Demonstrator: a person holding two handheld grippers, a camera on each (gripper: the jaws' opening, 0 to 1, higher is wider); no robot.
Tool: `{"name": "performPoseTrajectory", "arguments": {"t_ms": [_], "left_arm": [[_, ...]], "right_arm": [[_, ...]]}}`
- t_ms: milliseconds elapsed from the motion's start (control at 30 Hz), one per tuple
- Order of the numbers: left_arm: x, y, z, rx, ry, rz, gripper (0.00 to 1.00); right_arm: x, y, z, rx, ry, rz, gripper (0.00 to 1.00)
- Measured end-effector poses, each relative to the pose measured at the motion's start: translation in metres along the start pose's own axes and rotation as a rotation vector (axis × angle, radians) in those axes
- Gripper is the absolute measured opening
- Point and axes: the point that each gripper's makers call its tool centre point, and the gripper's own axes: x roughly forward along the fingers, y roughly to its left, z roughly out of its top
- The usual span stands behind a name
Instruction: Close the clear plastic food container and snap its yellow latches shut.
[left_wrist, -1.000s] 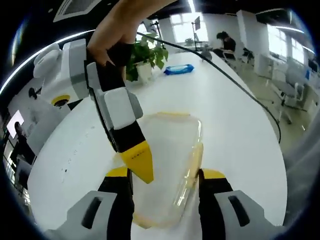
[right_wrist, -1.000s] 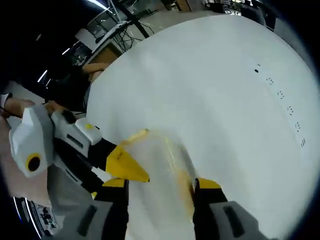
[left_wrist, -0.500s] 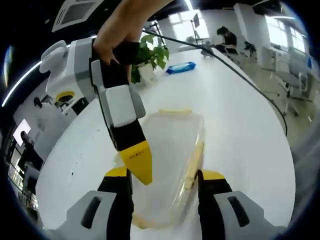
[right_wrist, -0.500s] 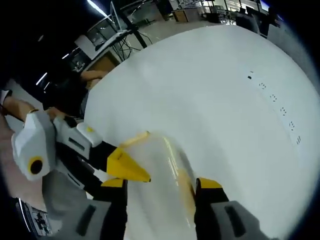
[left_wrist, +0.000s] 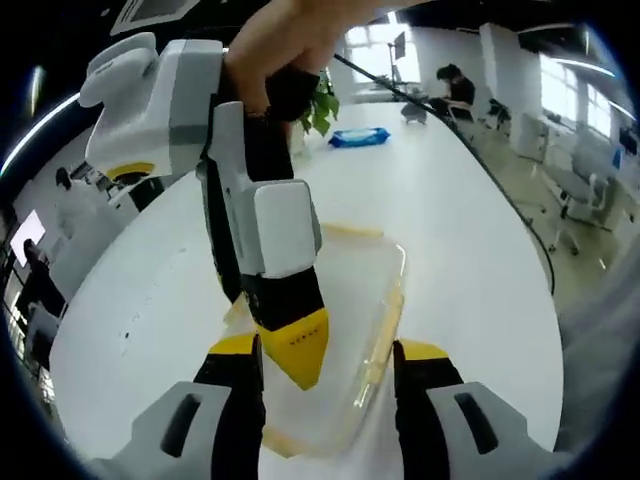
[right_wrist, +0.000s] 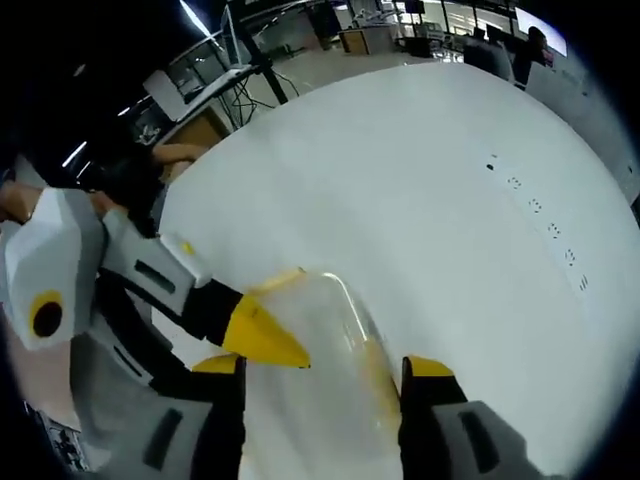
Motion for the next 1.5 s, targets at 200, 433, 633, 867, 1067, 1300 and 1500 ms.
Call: {"name": "performPoseTrajectory", "arguments": {"t_ms": [200, 433, 633, 867, 1067, 1300, 1500], "left_arm": [[-0.005, -0.002, 0.002, -0.071, -0.026, 0.002, 0.53], [-0.013, -0.004, 0.009, -0.194, -0.110, -0.011, 0.72], [-0.029, 0.018, 0.008, -0.294, -0.145, 0.049, 0.73], [-0.040, 0.041, -0.006, -0.364, -0.138, 0.126, 0.72], [-0.043, 0.048, -0.021, -0.435, -0.120, 0.147, 0.69], [-0.040, 0.048, -0.032, -0.452, -0.092, 0.157, 0.63], [-0.040, 0.049, -0.039, -0.531, -0.094, 0.162, 0.48]], "right_arm": [[-0.005, -0.005, 0.001, -0.027, -0.033, -0.068, 0.64], [-0.017, -0.017, -0.002, 0.059, -0.147, -0.171, 0.64], [-0.032, -0.012, -0.017, 0.145, -0.230, -0.180, 0.65], [-0.050, -0.021, -0.035, 0.209, -0.292, -0.251, 0.67], [-0.055, -0.025, -0.055, 0.262, -0.289, -0.291, 0.67], [-0.049, -0.021, -0.078, 0.345, -0.253, -0.280, 0.65], [-0.044, -0.012, -0.080, 0.479, -0.275, -0.204, 0.55]]}}
